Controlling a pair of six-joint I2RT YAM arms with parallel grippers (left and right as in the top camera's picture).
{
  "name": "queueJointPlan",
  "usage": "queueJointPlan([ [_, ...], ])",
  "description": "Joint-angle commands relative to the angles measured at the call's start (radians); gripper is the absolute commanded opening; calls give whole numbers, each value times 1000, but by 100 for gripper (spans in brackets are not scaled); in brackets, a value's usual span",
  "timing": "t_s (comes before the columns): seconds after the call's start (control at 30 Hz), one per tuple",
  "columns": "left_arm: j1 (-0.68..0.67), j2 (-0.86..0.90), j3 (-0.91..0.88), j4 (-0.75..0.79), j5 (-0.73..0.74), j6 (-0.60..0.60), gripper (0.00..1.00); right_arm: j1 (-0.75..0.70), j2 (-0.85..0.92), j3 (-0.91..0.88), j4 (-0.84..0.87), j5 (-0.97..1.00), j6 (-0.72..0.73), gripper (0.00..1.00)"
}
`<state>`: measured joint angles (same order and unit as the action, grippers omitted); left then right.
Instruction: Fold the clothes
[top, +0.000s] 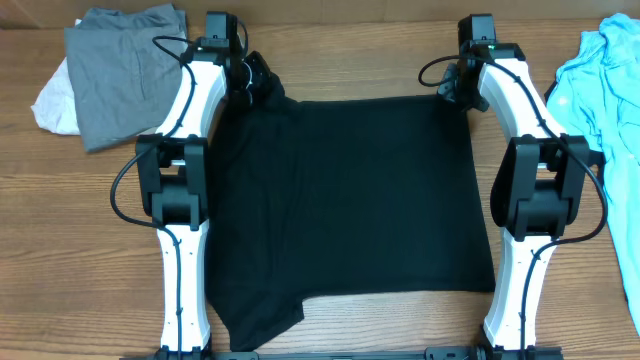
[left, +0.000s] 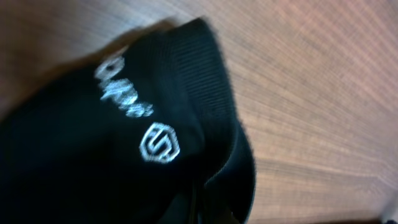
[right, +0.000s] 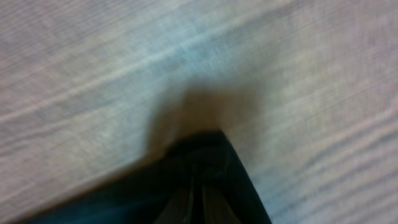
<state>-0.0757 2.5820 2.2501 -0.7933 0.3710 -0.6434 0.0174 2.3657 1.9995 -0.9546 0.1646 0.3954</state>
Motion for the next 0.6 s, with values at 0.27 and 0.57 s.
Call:
queueJointPlan([
  [0.27,76,-162,-3,-173,-35,55,4,-41,-100,27,-101,18,103,4],
  [0.57,94,-175,-3,-293,-61,91,4,-44,-114,27,-148,18,113,4],
])
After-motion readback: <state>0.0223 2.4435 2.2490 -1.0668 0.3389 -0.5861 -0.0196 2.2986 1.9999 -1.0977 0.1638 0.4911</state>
